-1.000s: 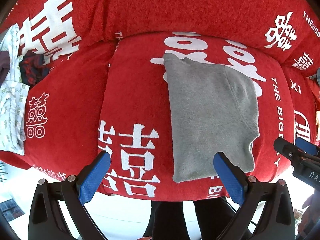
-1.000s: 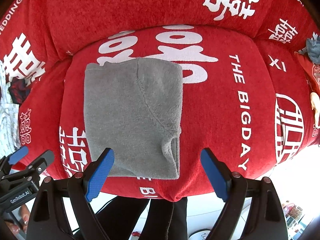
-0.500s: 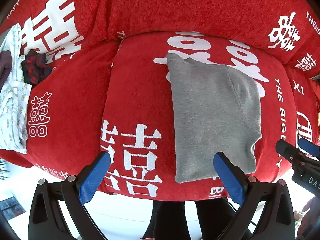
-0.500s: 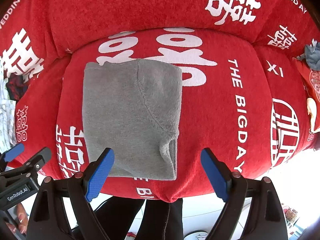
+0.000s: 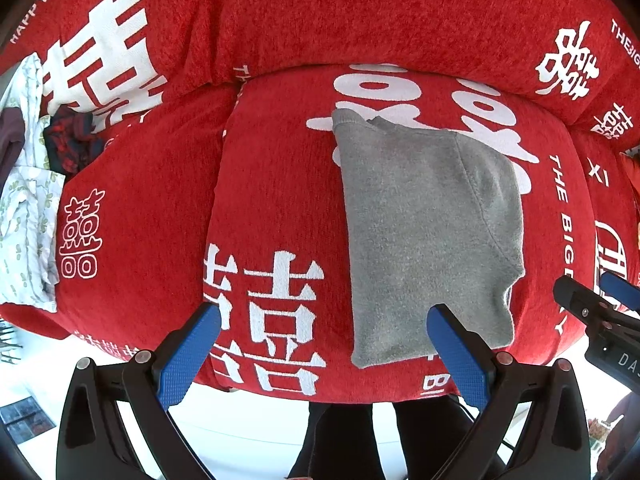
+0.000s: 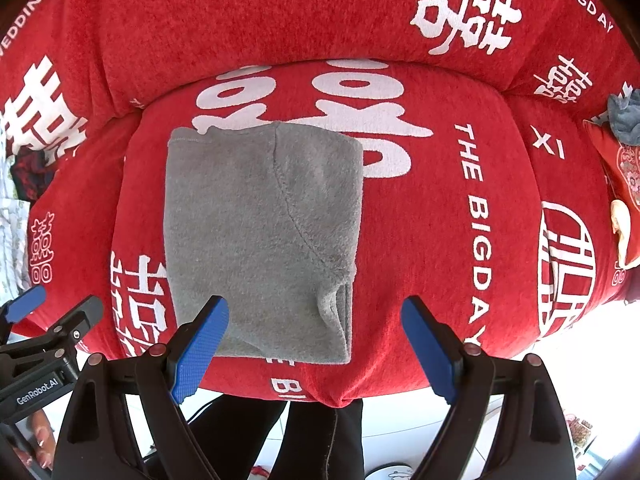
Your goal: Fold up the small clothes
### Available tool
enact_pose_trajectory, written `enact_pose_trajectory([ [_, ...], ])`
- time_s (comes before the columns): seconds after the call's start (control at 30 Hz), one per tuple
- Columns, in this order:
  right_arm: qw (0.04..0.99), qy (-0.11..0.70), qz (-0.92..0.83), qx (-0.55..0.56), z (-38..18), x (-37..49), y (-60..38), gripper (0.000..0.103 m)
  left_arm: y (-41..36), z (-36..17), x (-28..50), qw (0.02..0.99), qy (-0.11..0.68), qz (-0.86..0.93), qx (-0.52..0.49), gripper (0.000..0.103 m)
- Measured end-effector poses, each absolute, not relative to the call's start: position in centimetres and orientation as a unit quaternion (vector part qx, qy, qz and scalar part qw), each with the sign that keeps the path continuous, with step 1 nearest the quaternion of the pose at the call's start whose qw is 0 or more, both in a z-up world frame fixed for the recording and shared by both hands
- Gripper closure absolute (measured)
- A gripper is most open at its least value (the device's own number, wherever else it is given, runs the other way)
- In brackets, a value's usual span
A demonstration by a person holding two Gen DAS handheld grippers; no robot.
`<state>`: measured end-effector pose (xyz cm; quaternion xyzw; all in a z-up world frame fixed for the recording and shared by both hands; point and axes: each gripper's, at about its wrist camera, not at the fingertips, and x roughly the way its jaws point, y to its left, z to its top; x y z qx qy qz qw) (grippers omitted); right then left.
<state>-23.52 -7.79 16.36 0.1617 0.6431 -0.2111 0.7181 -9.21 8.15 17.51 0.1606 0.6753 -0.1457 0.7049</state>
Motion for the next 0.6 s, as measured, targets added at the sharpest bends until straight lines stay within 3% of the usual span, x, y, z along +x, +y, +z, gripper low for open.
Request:
enact_pose_trajectory([
  [0.6,0.721,0.643,-0.207,0.156,16.33,-23.26,-7.39,0.013,7.79,17.7,-8.98,0.708,0.67,-0.154,0.161,0.0],
])
